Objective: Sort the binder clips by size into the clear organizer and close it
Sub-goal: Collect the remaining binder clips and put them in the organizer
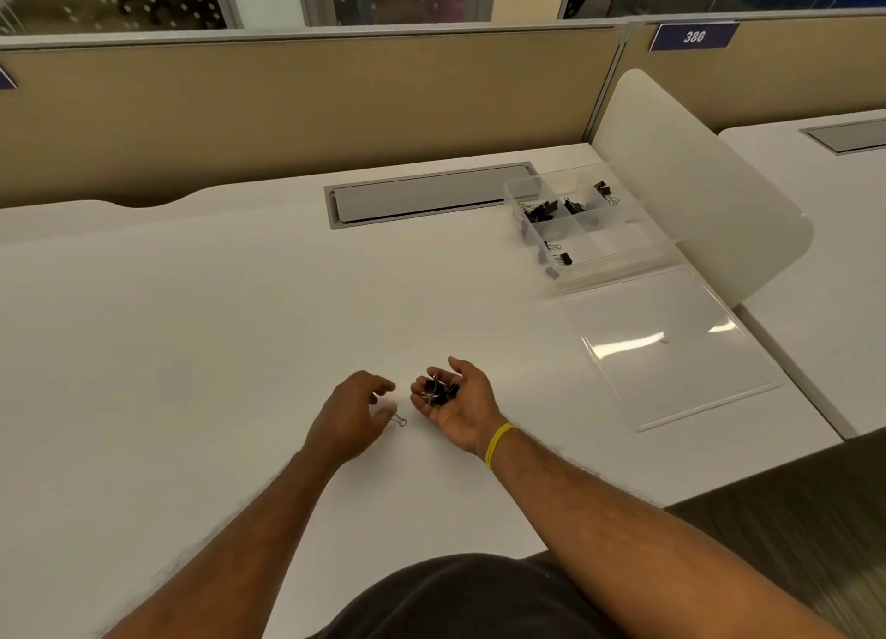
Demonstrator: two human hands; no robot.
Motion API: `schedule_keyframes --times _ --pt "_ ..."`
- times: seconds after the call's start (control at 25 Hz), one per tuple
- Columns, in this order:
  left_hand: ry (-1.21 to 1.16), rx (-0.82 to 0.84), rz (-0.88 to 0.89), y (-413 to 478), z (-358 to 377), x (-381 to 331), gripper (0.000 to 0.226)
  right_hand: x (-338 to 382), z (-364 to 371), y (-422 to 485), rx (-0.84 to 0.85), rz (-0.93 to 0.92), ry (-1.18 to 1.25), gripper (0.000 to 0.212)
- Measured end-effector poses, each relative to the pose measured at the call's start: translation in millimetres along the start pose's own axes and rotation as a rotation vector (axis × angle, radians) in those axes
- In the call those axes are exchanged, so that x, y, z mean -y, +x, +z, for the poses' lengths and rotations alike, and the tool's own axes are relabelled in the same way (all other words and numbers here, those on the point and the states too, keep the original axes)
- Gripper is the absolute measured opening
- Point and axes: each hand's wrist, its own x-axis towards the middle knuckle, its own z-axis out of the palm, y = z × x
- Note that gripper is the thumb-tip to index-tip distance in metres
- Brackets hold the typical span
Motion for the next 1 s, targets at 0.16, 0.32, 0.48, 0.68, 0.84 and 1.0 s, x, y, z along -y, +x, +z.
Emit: schedule_keyframes --times 0.16,0.32,0.48,0.68,0.84,1.0 --pt "0.222 0.171 0.196 -4 7 8 0.028 6 -11 -1 0.053 0.002 0.038 0.050" --pt "0.225 0.134 0.223 -5 8 11 0.020 8 -20 -2 0.065 0.006 0.065 0.063" --pt "0.140 0.121 0.147 -5 9 11 0.017 7 -25 -4 0.060 0.014 0.095 0.069" --pt "-0.282 -0.111 0.027 -4 19 -21 0.021 6 -28 -6 0.055 0.021 0.127 0.069" --pt "-0.306 -0.062 0.120 0 27 -48 0.029 9 -31 -8 0.064 0.032 0.177 0.068" --pt "-0.312 -0.107 0.082 5 34 -52 0.033 15 -37 -10 0.066 0.030 0.235 0.063"
